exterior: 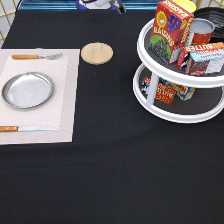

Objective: Pick up the bowl from the lazy Susan and put bowl on the plate

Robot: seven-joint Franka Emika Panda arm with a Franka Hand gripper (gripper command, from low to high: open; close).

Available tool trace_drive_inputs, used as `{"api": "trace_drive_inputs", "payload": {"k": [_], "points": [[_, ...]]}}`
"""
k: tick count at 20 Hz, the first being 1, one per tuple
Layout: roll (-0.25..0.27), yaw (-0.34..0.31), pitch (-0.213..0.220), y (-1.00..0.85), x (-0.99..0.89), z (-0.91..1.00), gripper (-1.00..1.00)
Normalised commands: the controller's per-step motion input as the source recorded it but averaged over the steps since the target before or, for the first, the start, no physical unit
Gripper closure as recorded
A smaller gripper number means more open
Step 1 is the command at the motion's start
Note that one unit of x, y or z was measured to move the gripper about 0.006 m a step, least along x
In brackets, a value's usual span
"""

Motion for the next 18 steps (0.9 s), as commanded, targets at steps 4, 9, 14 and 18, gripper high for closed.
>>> {"api": "trace_drive_inputs", "payload": {"k": [4, 9, 14, 18], "points": [[0.113, 0.013, -0.014, 0.04, 0.10, -0.24, -1.00], [0.012, -0.040, 0.053, 0.16, 0.27, -0.32, -1.00], [0.033, -0.009, 0.011, 0.07, 0.03, -0.44, -1.00], [0.092, 0.006, 0.000, 0.01, 0.01, -0.25, -1.00]]}}
